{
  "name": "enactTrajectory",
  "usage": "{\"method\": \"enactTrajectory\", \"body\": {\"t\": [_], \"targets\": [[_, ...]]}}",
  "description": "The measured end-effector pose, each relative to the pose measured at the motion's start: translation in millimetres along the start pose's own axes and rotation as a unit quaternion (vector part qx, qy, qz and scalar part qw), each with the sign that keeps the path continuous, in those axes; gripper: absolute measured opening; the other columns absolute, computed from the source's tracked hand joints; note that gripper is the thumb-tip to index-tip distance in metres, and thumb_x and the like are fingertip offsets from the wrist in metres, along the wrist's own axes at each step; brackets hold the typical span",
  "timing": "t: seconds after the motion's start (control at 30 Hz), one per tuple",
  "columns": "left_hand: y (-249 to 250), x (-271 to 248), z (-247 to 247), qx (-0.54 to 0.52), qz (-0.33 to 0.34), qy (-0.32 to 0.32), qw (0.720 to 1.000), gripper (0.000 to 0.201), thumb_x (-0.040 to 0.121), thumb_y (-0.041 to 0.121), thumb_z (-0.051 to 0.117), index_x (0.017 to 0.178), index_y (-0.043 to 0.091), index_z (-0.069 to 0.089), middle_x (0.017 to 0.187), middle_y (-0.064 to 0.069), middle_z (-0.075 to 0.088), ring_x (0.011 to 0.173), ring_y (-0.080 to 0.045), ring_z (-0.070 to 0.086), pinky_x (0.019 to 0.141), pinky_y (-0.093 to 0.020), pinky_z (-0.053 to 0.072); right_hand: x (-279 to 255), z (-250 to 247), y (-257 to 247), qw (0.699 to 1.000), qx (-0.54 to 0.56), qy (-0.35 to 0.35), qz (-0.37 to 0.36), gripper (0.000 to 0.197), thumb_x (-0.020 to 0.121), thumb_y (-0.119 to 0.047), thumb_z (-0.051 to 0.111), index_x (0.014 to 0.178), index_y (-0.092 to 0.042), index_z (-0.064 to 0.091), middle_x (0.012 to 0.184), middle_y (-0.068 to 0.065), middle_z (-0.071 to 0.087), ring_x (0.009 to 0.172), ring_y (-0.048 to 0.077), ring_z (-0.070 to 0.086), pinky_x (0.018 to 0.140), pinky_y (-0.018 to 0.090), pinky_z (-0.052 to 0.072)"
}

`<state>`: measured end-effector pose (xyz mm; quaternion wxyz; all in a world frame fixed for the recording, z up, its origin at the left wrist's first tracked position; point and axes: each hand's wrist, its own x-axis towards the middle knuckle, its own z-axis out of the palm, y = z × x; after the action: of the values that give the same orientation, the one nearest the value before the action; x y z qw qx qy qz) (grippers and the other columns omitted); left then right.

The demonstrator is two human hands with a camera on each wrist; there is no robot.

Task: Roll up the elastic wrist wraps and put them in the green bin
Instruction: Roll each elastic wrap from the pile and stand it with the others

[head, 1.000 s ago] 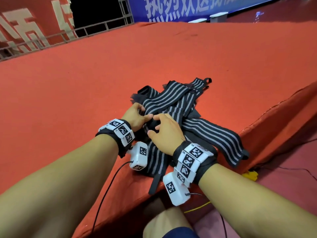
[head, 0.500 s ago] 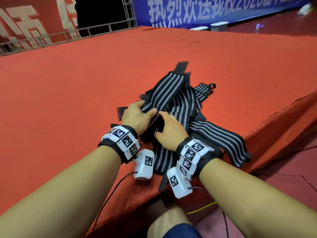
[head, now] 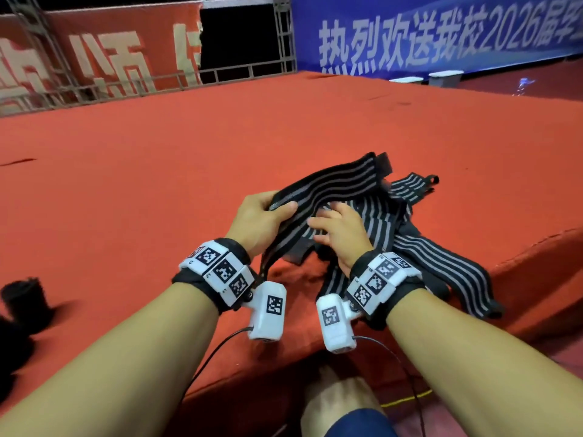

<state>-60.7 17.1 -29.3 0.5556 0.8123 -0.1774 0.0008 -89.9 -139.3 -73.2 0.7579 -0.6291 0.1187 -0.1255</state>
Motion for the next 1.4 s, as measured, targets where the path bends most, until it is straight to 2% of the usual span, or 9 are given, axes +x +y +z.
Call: {"method": "enactTrajectory", "body": {"t": [0.17, 0.37, 0.47, 0.67, 0.87, 0.97, 1.03, 1.23, 1.4], "targets": [[-10, -18, -24, 0.060, 0.028, -0.008, 0.998, 0.018, 0.095, 0.009, 0.065, 0.090, 0.025, 0.071, 0.077, 0.014, 0.073, 0.073, -0.006, 0.068, 0.072, -0.027, 0.054, -2, 16, -8, 0.992, 0.111, 0.046, -0.026, 0.025, 0.088, -0.009, 0.074, 0.103, -0.014, 0.055, 0.094, 0.005, 0.066, 0.079, 0.016, 0.067, 0.063, 0.030, 0.052], [-24, -33, -50, 0.107, -0.028, 0.066, 0.992, 0.025, 0.086, 0.003, 0.060, 0.086, 0.028, 0.067, 0.083, 0.008, 0.073, 0.089, -0.022, 0.070, 0.087, -0.042, 0.057, -9, 19, -27, 0.982, 0.158, 0.085, -0.053, 0.035, 0.086, -0.029, 0.069, 0.118, -0.015, 0.064, 0.097, 0.002, 0.068, 0.078, 0.013, 0.064, 0.065, 0.028, 0.051], [-27, -38, -59, 0.114, -0.081, 0.086, 0.986, 0.014, 0.076, 0.013, 0.056, 0.081, 0.022, 0.066, 0.081, -0.002, 0.074, 0.084, -0.030, 0.071, 0.081, -0.047, 0.059, -14, 16, -32, 0.984, 0.149, 0.074, -0.065, 0.003, 0.099, -0.020, 0.062, 0.099, -0.019, 0.065, 0.081, 0.000, 0.066, 0.068, 0.013, 0.062, 0.059, 0.023, 0.045], [-25, -42, -52, 0.055, -0.068, 0.082, 0.993, 0.025, 0.067, 0.012, 0.047, 0.069, 0.032, 0.061, 0.063, 0.000, 0.066, 0.059, -0.025, 0.056, 0.058, -0.037, 0.046, -29, 35, -20, 0.995, -0.023, -0.043, -0.084, 0.015, 0.091, -0.014, 0.073, 0.105, -0.019, 0.071, 0.095, 0.000, 0.069, 0.081, 0.013, 0.065, 0.067, 0.026, 0.051], [-9, -44, -58, -0.008, -0.057, 0.158, 0.986, 0.023, 0.079, 0.004, 0.048, 0.072, 0.025, 0.054, 0.070, 0.000, 0.061, 0.065, -0.021, 0.053, 0.062, -0.036, 0.042, -40, 41, -11, 0.976, -0.179, -0.082, -0.097, 0.046, 0.083, -0.031, 0.082, 0.123, -0.015, 0.065, 0.117, -0.003, 0.065, 0.109, 0.011, 0.060, 0.095, 0.029, 0.048], [-6, -43, -66, -0.049, -0.045, 0.224, 0.972, 0.026, 0.078, 0.002, 0.043, 0.075, 0.027, 0.051, 0.073, 0.002, 0.056, 0.066, -0.020, 0.047, 0.062, -0.035, 0.038, -47, 43, -10, 0.969, -0.183, -0.151, -0.065, 0.033, 0.084, -0.028, 0.082, 0.109, -0.011, 0.070, 0.091, -0.008, 0.068, 0.086, 0.008, 0.063, 0.075, 0.023, 0.049], [-7, -42, -72, -0.077, -0.043, 0.262, 0.961, 0.026, 0.076, 0.004, 0.042, 0.074, 0.029, 0.048, 0.071, 0.005, 0.051, 0.067, -0.019, 0.042, 0.061, -0.035, 0.035, -51, 45, -8, 0.956, -0.201, -0.202, -0.071, 0.023, 0.082, -0.015, 0.083, 0.101, -0.007, 0.071, 0.079, -0.006, 0.070, 0.078, 0.010, 0.066, 0.078, 0.031, 0.055], [-13, -47, -88, -0.129, -0.051, 0.344, 0.929, 0.023, 0.079, 0.004, 0.043, 0.075, 0.026, 0.040, 0.075, 0.006, 0.041, 0.070, -0.018, 0.034, 0.058, -0.033, 0.029, -57, 52, -5, 0.899, -0.311, -0.295, -0.083, 0.033, 0.073, -0.003, 0.085, 0.095, -0.016, 0.065, 0.092, 0.009, 0.071, 0.078, 0.020, 0.067, 0.083, 0.049, 0.058], [-20, -52, -99, -0.118, -0.048, 0.345, 0.930, 0.022, 0.075, 0.003, 0.047, 0.072, 0.025, 0.047, 0.088, 0.012, 0.061, 0.081, -0.019, 0.054, 0.072, -0.033, 0.048, -57, 61, 2, 0.909, -0.325, -0.222, -0.140, 0.007, 0.090, -0.016, 0.070, 0.091, -0.019, 0.064, 0.097, 0.001, 0.071, 0.096, 0.022, 0.067, 0.094, 0.050, 0.052]]}}
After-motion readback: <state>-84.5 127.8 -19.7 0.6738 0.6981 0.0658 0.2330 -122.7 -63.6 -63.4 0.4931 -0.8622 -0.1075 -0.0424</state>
